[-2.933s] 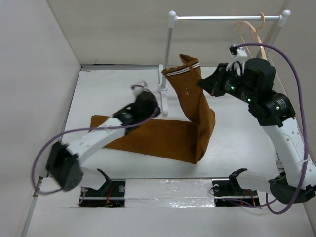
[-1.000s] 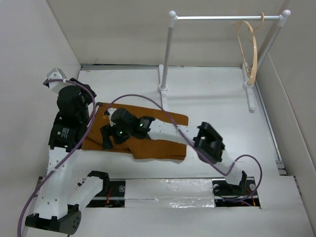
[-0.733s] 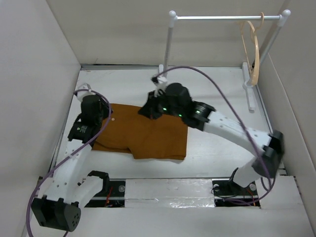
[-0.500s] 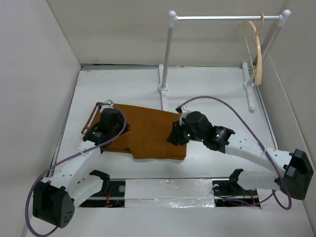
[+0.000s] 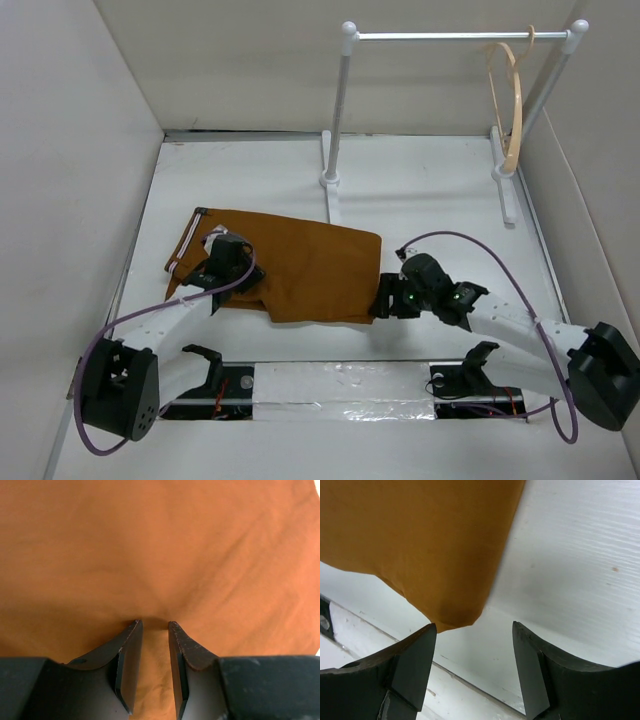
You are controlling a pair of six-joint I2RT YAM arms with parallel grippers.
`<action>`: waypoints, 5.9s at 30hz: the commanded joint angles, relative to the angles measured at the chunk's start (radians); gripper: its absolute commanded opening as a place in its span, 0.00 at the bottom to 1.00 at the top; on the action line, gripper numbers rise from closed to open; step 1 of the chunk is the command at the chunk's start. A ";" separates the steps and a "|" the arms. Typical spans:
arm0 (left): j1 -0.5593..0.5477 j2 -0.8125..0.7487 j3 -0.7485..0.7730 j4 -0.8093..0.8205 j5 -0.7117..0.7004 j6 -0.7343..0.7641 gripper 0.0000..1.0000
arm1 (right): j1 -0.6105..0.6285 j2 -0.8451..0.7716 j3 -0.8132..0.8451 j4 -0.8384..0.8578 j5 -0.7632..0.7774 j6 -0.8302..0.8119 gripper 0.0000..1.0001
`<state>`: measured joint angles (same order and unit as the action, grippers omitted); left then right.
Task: Place the trousers on the hanger
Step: Fold the trousers at the center of the board, then pick up the hanger from the clothesline, then place the trousers on the hanger.
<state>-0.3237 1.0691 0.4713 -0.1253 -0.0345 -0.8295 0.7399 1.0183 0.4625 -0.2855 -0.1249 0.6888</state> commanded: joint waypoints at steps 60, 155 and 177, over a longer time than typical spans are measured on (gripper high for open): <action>-0.549 0.296 0.556 0.081 -0.082 0.320 0.25 | -1.013 0.684 1.605 -0.469 -0.053 -0.498 0.73; -0.646 1.056 1.524 0.064 -0.280 0.264 0.00 | -0.366 -0.104 0.398 -0.356 0.220 -0.393 0.43; -0.741 0.667 0.706 0.405 -0.468 -0.172 0.00 | -0.459 -0.110 0.317 -0.244 -0.251 -0.376 0.00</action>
<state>-1.0622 1.7706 1.2301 0.2287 -0.4217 -0.9287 0.2901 0.8589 0.8120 -0.6804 -0.2775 0.3046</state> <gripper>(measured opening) 0.060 0.010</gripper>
